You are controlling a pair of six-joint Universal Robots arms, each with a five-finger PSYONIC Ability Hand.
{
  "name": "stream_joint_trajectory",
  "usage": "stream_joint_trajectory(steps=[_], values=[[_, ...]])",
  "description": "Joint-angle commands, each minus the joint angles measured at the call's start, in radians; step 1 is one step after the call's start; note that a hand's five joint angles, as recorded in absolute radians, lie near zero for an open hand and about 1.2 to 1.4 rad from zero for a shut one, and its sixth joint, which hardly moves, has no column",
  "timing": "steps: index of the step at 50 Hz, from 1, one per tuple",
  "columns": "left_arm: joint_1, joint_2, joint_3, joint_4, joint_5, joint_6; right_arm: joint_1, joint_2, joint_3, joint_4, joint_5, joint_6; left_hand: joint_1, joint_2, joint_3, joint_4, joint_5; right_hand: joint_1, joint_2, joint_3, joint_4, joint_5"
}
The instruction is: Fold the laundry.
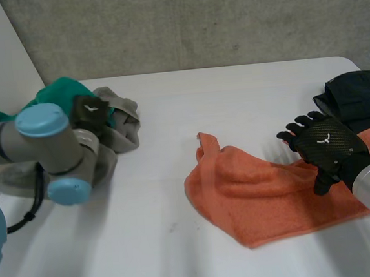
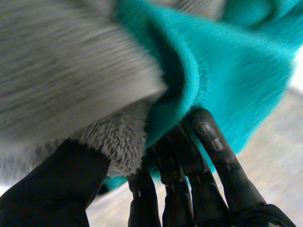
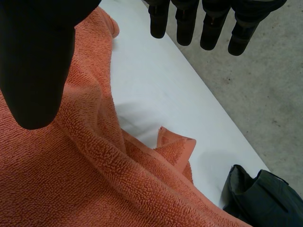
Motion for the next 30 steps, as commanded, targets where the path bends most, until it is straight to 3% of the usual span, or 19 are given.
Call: stream_joint_trajectory(steps=[1, 4, 9, 11, 12, 14, 25, 30], values=[[0.155, -0.019, 0.146, 0.128, -0.236, 0.164, 0.0, 0.0, -0.001, 0.0, 0.004, -0.004, 0.235, 0.214, 0.221, 0.212, 0.25, -0.061, -0.039, -0.042, -0.043, -0.045], [0.233, 0.018, 0.136, 0.269, -0.304, 0.221, 0.006, -0.002, -0.001, 0.0, 0.006, -0.006, 0.235, 0.214, 0.221, 0.212, 0.25, -0.061, -0.039, -0.042, -0.043, -0.045], [0.265, 0.079, 0.064, 0.374, -0.292, 0.226, 0.012, -0.002, -0.001, 0.001, 0.007, -0.006, 0.204, 0.183, 0.189, 0.181, 0.218, -0.061, -0.039, -0.042, -0.043, -0.045], [0.258, 0.084, 0.03, 0.376, -0.279, 0.226, 0.012, -0.002, 0.001, 0.001, 0.007, -0.002, -0.156, -0.177, -0.17, -0.179, -0.141, -0.061, -0.039, -0.042, -0.043, -0.045], [0.245, 0.089, -0.004, 0.376, -0.263, 0.227, 0.012, -0.002, 0.001, 0.001, 0.007, -0.002, -0.53, -0.551, -0.544, -0.553, -0.515, -0.061, -0.039, -0.042, -0.043, -0.045], [0.22, 0.092, -0.035, 0.373, -0.247, 0.227, 0.012, -0.002, 0.001, 0.001, 0.007, -0.002, -0.741, -0.762, -0.756, -0.764, -0.727, -0.061, -0.039, -0.042, -0.043, -0.045], [0.056, 0.217, -0.257, 0.31, -0.23, 0.204, 0.0, -0.014, -0.011, 0.018, 0.0, 0.001, -0.88, -0.901, -0.894, -0.903, -0.865, -0.061, -0.039, -0.042, -0.043, -0.045], [-0.053, 0.303, -0.332, 0.237, -0.194, 0.105, -0.003, -0.017, -0.04, 0.061, -0.006, -0.006, -0.877, -0.898, -0.891, -0.9, -0.863, -0.061, -0.039, -0.042, -0.043, -0.045]])
